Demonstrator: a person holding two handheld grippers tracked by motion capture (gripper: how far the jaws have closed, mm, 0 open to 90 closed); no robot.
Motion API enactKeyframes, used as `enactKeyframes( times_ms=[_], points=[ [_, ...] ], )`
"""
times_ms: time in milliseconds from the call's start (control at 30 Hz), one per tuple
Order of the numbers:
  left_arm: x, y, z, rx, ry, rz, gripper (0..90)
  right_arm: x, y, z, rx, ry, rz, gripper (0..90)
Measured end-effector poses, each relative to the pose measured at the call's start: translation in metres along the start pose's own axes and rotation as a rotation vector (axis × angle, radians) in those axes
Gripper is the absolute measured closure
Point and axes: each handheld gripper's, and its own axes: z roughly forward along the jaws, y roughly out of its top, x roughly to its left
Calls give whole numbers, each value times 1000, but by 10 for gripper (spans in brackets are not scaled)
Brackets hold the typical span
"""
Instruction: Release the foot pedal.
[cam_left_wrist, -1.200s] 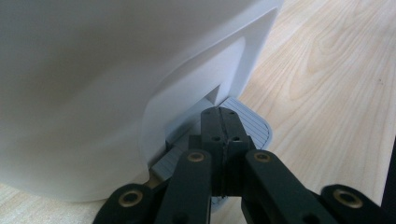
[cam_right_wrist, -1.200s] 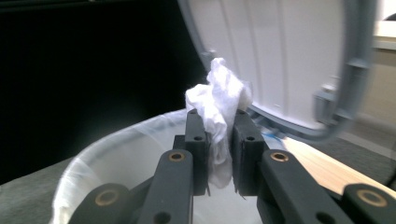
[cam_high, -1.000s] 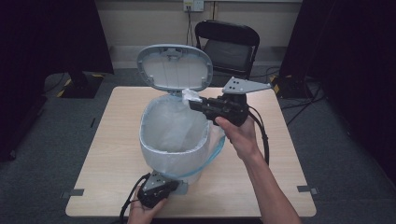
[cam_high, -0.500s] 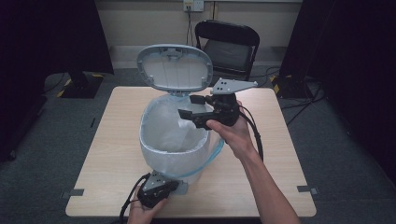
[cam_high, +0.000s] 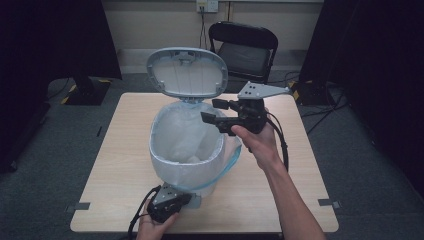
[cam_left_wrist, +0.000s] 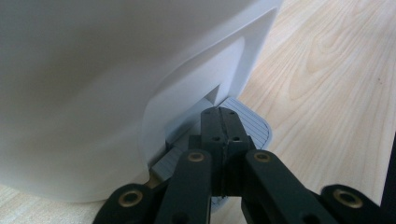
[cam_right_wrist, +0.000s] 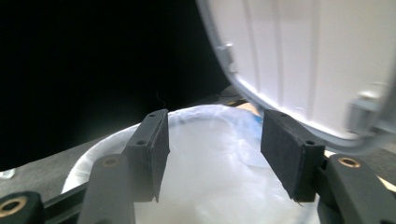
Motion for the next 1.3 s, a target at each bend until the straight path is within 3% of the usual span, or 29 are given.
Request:
enactKeyframes(
  times_ms=[33, 100, 267, 467, 700, 767, 867, 900, 1033, 1100, 1133, 1200, 1300],
  points=[
    [1, 0, 0, 2, -11, 10, 900, -4, -1, -6, -7, -33, 4, 376],
    [-1, 0, 0, -1, 11, -8, 900, -8, -3, -12, -4, -45, 5, 363],
    [0, 0, 0, 0, 0, 1, 900, -16, -7, -23, -5, -83, 17, 355],
    [0, 0, 0, 0, -1, 0, 900, -29, -16, -43, -35, -208, 19, 419],
    [0, 0, 0, 0, 0, 0, 900, -39, -25, -59, -34, -259, 40, 426],
    [2, 0, 1, 4, -21, 19, 900, -41, -27, -62, -33, -273, 43, 429],
    [1, 0, 0, 3, -15, 13, 900, -44, -32, -67, -26, -312, 40, 452],
    [-1, 0, 0, -2, 13, -10, 900, -47, -37, -70, -18, -327, 45, 452],
    [1, 0, 0, 4, -16, 15, 900, -54, -50, -78, -3, -355, 73, 438],
    [0, 0, 0, 0, 0, 1, 900, -55, -54, -80, 4, -356, 81, 433],
    [1, 0, 0, 2, -12, 11, 900, -59, -63, -83, 3, -338, 121, 420],
    [2, 0, 1, 5, -22, 20, 900, -60, -68, -84, 5, -336, 134, 417],
    [1, 0, 0, 3, -14, 13, 900, -62, -89, -91, 14, -355, 168, 404]
  ],
)
